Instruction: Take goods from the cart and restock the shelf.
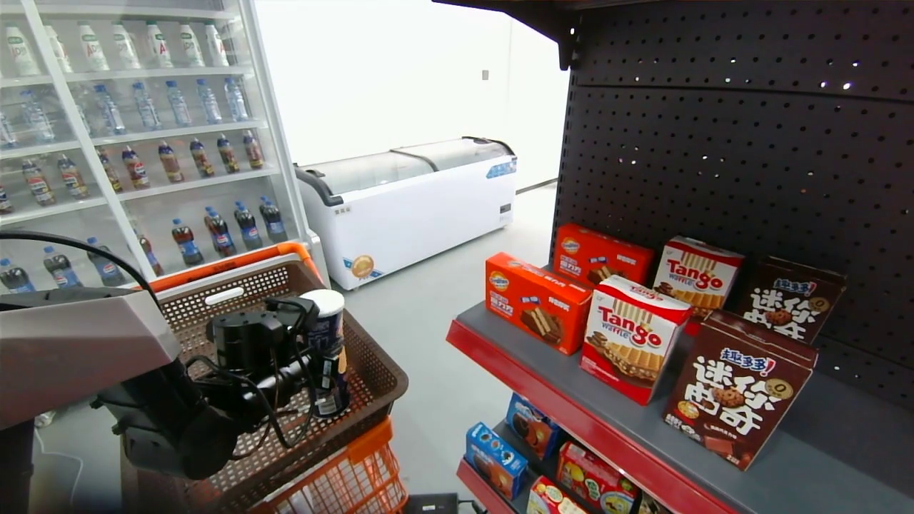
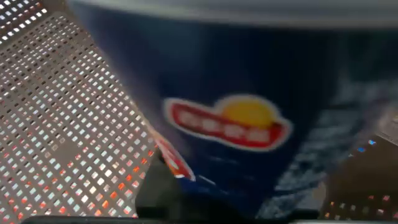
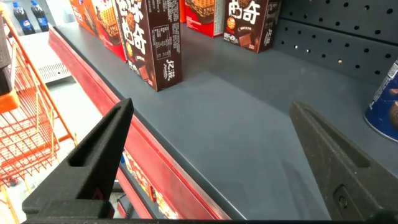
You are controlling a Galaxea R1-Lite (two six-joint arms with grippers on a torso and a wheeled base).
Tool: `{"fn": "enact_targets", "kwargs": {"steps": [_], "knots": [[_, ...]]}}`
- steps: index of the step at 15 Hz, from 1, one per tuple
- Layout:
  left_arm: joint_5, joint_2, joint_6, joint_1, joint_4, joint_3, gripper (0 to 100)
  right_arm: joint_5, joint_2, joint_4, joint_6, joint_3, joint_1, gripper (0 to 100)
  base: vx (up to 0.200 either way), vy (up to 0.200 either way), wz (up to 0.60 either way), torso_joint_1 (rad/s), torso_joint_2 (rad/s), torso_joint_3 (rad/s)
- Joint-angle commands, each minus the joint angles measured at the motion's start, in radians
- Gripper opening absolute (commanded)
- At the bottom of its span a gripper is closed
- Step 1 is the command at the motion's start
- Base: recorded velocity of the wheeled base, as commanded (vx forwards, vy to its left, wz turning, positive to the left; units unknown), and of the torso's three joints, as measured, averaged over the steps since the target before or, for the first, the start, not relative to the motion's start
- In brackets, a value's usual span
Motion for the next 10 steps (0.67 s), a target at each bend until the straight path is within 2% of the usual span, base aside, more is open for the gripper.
{"fn": "enact_targets", "kwargs": {"steps": [1,2,3,5,6,7,8,10], "knots": [[0.008,-0.017,0.003,-0.005,0.013,-0.002,0,0.000,0.001,-0.001,0.000,0.000,0.000,100,0.000,0.000,0.00,0.000,0.00,0.000],[0.005,-0.035,0.000,-0.008,0.033,-0.009,0,0.000,0.001,-0.001,0.000,0.000,0.000,100,0.000,0.000,0.00,0.000,0.00,0.000],[-0.007,-0.080,-0.001,-0.014,0.095,-0.019,0,0.000,0.001,-0.001,0.000,0.000,0.000,100,0.000,0.000,0.00,0.000,0.00,0.000],[-0.076,-0.204,0.005,-0.043,0.248,-0.032,0,0.000,0.001,-0.001,0.000,0.000,0.000,100,0.000,0.000,0.00,0.000,0.00,0.000],[-0.076,-0.204,0.005,-0.043,0.248,-0.032,0,0.000,0.001,-0.001,0.000,0.000,0.000,100,0.000,0.000,0.00,0.000,0.00,0.000],[-0.136,-0.337,0.005,-0.086,0.371,-0.032,0,0.000,0.001,-0.001,0.000,0.000,0.000,100,0.000,0.000,0.00,0.000,0.00,0.000],[-0.193,-0.432,0.011,-0.103,0.452,-0.031,0,0.000,0.001,-0.001,0.000,0.000,0.000,100,0.000,0.000,0.00,0.000,0.00,0.000],[-0.340,-0.548,0.046,-0.126,0.575,-0.028,0,0.000,0.001,-0.001,0.000,0.000,0.000,100,0.000,0.000,0.00,0.000,0.00,0.000]]}}
